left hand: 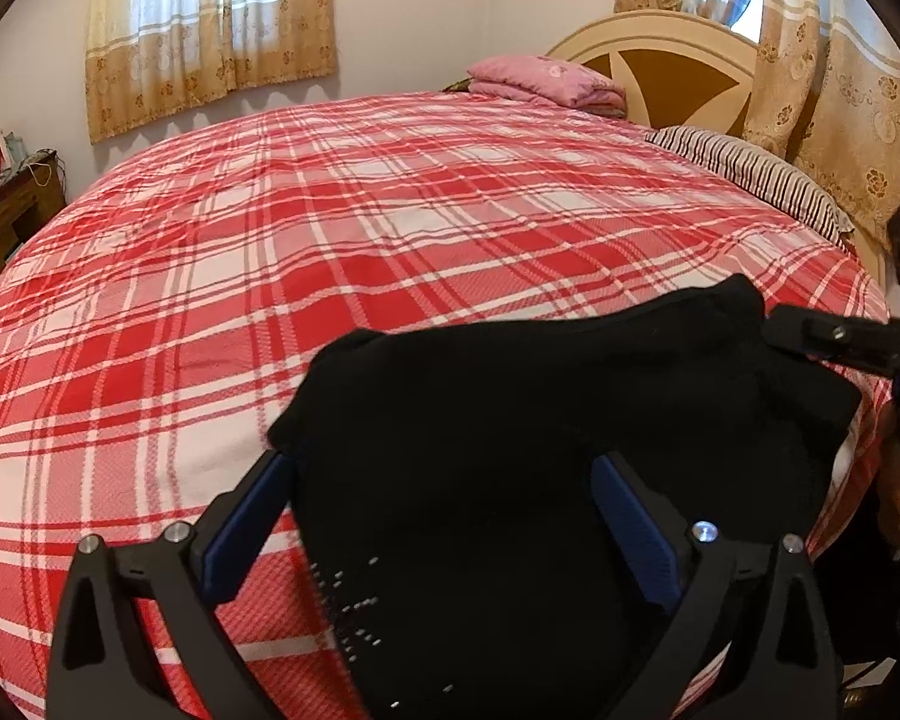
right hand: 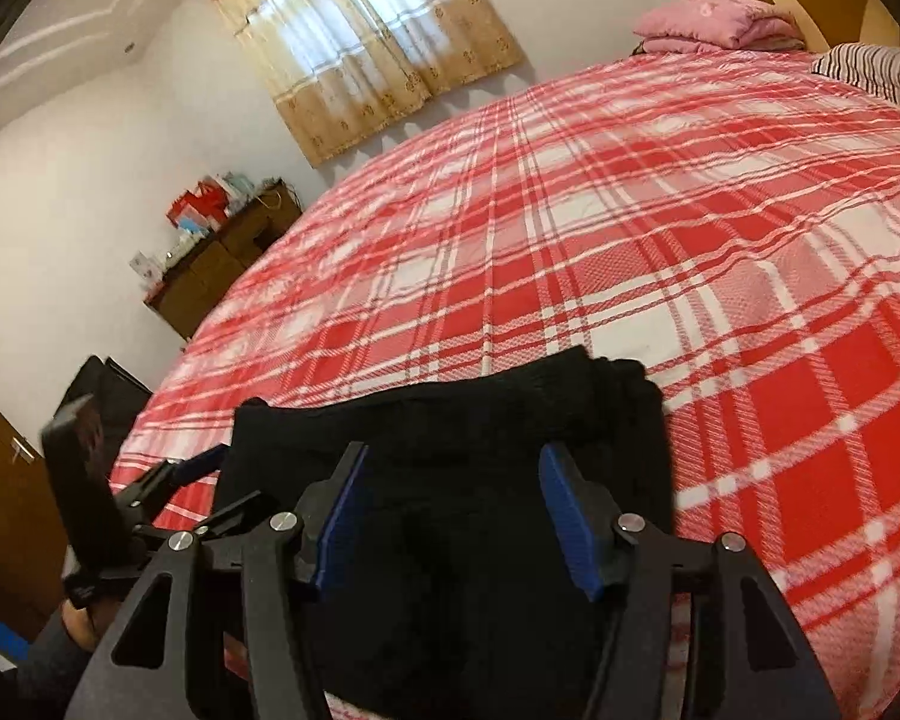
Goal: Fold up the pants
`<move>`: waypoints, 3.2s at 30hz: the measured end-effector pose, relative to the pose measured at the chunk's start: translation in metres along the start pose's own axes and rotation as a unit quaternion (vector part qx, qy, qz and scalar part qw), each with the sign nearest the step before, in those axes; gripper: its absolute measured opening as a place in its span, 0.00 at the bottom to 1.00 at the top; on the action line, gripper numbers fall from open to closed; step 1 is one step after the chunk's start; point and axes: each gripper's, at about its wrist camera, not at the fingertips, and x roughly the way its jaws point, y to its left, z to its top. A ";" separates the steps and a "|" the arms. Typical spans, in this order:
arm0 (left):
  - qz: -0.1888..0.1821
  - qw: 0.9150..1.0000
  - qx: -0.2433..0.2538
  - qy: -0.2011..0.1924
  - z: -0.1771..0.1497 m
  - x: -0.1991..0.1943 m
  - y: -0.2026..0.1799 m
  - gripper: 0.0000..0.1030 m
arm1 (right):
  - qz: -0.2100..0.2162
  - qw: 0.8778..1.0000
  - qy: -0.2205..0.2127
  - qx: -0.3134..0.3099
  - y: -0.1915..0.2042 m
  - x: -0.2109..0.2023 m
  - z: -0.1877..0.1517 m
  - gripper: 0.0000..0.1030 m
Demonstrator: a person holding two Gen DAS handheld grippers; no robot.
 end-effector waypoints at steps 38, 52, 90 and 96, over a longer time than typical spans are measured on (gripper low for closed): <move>-0.129 0.985 -0.115 0.004 -0.022 0.000 0.041 0.41 | -0.001 0.999 0.041 0.030 -0.040 0.003 -0.015 0.30; -0.169 0.974 -0.148 -0.039 -0.016 -0.031 0.072 0.11 | 0.042 0.998 0.004 -0.050 0.027 -0.016 0.020 0.25; 0.104 0.972 -0.206 -0.037 -0.043 -0.043 0.229 0.73 | 0.080 0.987 0.122 -0.070 0.127 0.244 0.078 0.51; 0.150 0.966 -0.209 -0.025 -0.049 -0.054 0.223 0.86 | 0.084 0.990 0.100 -0.056 0.112 0.226 0.080 0.54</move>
